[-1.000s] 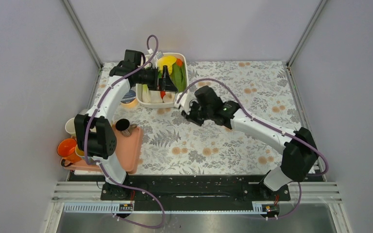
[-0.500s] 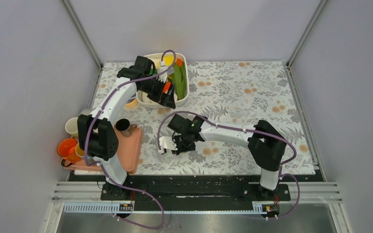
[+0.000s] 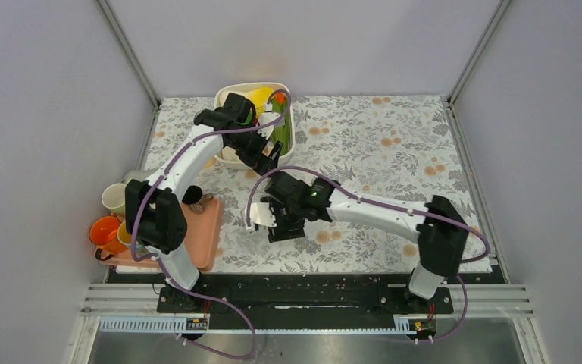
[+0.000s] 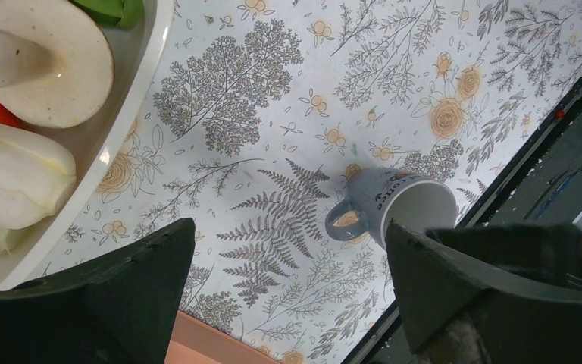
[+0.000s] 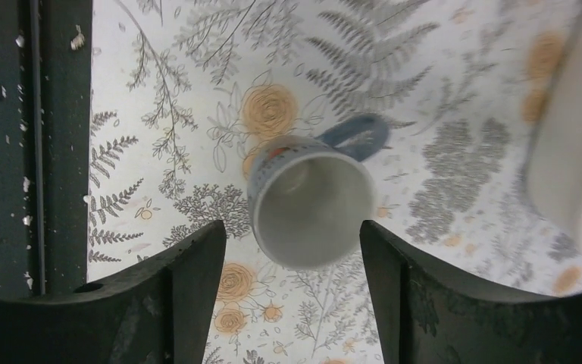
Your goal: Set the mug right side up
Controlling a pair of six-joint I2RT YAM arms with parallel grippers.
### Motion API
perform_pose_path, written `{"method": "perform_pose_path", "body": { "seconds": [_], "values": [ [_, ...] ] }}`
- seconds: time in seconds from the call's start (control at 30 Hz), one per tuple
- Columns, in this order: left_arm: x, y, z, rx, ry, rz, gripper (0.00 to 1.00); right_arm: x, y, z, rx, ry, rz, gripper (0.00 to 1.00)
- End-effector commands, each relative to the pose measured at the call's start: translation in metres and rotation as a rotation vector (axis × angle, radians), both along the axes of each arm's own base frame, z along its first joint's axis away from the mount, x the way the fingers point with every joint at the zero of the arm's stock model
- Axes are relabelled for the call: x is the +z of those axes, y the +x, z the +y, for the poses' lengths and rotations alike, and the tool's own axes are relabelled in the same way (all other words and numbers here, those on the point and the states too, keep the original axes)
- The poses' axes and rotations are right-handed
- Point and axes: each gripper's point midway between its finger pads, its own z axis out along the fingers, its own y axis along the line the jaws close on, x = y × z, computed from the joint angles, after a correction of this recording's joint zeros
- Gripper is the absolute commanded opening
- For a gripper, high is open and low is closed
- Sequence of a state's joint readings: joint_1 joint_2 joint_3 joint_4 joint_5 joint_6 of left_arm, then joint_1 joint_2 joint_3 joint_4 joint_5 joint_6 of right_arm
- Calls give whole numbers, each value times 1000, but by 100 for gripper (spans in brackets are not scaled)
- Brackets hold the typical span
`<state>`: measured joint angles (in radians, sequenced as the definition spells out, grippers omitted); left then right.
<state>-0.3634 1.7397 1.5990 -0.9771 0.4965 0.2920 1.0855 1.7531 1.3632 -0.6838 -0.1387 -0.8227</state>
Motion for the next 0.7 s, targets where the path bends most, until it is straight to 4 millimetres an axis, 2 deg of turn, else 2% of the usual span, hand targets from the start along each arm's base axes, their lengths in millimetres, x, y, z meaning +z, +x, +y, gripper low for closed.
{"method": "perform_pose_path", "body": {
  "seconds": [0.0, 0.07, 0.13, 0.17, 0.27, 0.3, 0.33, 0.37, 0.5, 0.6, 0.67],
  "values": [
    [26, 1, -11, -41, -61, -84, 98, 91, -5, 8, -50, 260, -75, 75],
    [26, 0, -12, -51, -64, -86, 98, 104, -18, -4, -76, 317, -37, 77],
    [23, -2, -11, -67, -58, -91, 97, 104, -22, -24, -163, 358, 30, 78],
    [20, -4, -11, -80, -50, -90, 95, 101, -18, -36, -241, 379, 71, 78],
    [4, -8, -12, -92, -12, -85, 82, 85, 6, -76, -592, 485, 245, 79],
    [-1, -11, -15, -111, 7, -85, 78, 83, 17, -91, -699, 538, 277, 78],
    [-7, -16, -18, -139, 30, -84, 76, 70, 25, -106, -801, 564, 300, 79],
    [-13, -21, -21, -174, 52, -89, 74, 71, 37, -118, -885, 626, 286, 80],
    [-31, -47, -41, -339, 99, -138, 77, 60, 69, -162, -1191, 726, 248, 83],
    [-43, -66, -54, -467, 128, -159, 83, 51, 76, -176, -1291, 727, 244, 83],
    [-54, -80, -56, -562, 164, -156, 86, 45, 77, -180, -1317, 716, 237, 83]
  ]
}}
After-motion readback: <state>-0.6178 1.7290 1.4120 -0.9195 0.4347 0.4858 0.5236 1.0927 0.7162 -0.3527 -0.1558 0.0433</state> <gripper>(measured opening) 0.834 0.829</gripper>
